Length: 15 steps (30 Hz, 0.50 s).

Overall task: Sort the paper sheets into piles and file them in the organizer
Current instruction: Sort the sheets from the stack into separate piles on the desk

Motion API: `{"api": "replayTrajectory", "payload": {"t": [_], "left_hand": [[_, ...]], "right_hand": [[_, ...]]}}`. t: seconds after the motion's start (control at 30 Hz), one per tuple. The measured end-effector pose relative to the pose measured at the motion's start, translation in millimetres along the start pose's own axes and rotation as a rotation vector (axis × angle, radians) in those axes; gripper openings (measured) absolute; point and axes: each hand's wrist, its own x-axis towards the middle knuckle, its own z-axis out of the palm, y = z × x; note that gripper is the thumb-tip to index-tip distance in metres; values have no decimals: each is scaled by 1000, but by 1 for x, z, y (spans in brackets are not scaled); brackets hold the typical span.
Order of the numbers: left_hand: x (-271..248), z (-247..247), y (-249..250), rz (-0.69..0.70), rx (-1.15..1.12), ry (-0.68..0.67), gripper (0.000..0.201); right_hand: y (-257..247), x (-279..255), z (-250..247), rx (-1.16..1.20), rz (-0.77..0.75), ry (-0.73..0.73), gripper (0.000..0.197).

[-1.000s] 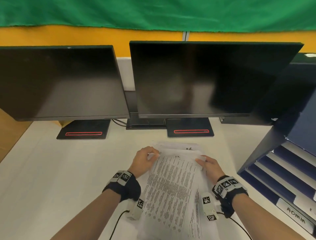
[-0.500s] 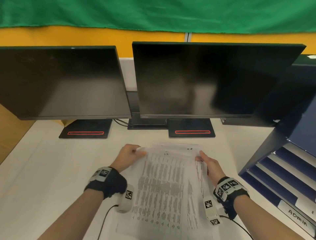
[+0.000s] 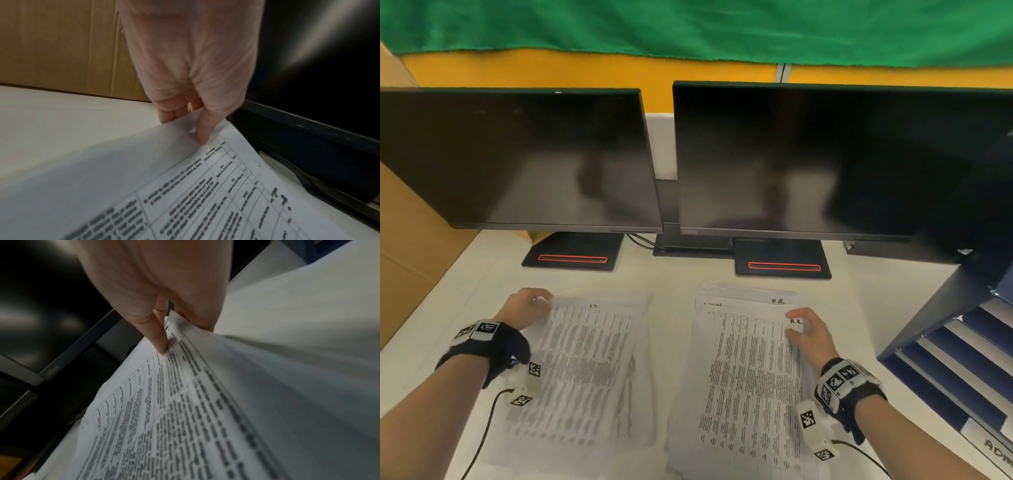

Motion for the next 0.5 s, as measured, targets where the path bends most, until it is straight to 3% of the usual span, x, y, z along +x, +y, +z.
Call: {"api": "replayTrajectory", "payload": {"t": [0.23,0.5], "left_hand": [[10,-5,4,-176,-100,64,17],[2,22,5,-305,-516,137,14]], "right_hand": [[7,4,-6,-113,-44,1,31],[6,1,-4,-96,-10,32,26]]}}
